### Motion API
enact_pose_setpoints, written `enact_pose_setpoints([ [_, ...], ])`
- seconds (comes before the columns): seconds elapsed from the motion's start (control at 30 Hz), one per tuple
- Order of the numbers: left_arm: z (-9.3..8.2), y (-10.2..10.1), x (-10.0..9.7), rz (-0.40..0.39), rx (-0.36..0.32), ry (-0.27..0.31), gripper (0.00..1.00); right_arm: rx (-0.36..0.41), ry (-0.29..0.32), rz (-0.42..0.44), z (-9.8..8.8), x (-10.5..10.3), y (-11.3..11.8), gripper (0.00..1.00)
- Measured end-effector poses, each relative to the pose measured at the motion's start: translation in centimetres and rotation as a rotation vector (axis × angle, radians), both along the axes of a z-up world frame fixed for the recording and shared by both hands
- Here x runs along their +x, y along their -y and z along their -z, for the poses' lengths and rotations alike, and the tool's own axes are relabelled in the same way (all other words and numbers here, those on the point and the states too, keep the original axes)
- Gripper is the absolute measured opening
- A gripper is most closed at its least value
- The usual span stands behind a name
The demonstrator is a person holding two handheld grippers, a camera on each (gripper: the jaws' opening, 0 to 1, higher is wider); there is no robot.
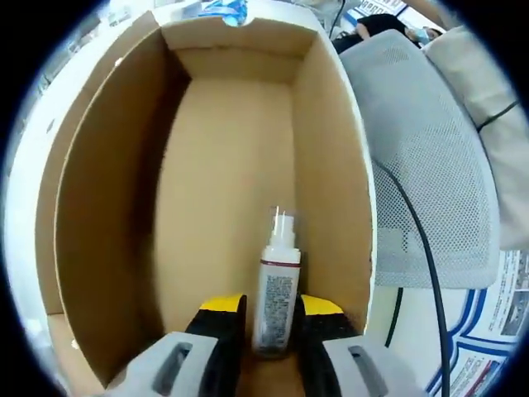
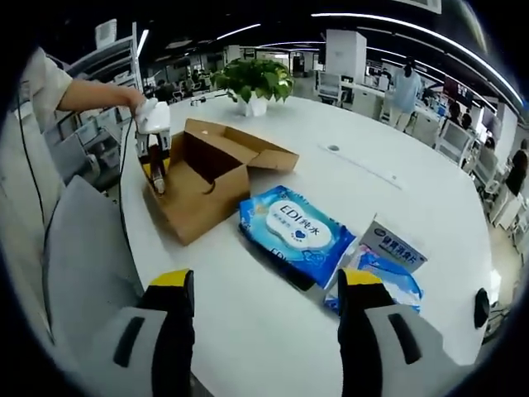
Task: Operate the shoe box by opening the lid, removing the specified soft item, and placing it in the target area until the item is outside and the box remains undamaged.
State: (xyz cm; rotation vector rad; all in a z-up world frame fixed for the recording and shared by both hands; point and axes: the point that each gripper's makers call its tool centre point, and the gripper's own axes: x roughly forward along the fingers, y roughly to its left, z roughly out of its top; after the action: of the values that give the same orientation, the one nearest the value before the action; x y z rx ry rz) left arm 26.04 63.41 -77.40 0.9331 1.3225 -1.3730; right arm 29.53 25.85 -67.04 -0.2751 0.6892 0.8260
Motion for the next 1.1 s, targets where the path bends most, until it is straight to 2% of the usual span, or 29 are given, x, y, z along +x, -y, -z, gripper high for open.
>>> enact_pose_setpoints([
  [0.2, 0.4, 0.2, 0.1, -0.013, -0.003, 0.023, 0.21, 0.009, -0.003, -0.003, 0.0, -0.3, -0.4, 0.66],
  [0.3, 0.5, 0.2, 0.2, -0.06, -0.011, 0.015, 0.2, 0.027, -0.005, -0.005, -0.1, -0.5, -0.7, 0.66],
  [0.63, 0.5, 0.1, 0.7, -0.125, -0.019, 0.025, 0.19, 0.084, -0.009, -0.006, -0.7, -0.7, -1.8, 0.63],
  [0.83, 0.0, 0.3, 1.1, -0.159, -0.045, 0.048, 0.18, 0.111, -0.004, -0.013, -1.2, -0.7, -2.4, 0.62],
  [1.0, -1.0, 0.9, 1.1, -0.153, -0.065, 0.072, 0.17, 0.139, 0.002, -0.023, -1.6, -0.7, -3.4, 0.61],
  [1.1, -1.6, 1.5, 1.5, -0.195, -0.096, 0.093, 0.17, 0.153, 0.004, -0.038, -1.8, -0.9, -4.1, 0.61],
])
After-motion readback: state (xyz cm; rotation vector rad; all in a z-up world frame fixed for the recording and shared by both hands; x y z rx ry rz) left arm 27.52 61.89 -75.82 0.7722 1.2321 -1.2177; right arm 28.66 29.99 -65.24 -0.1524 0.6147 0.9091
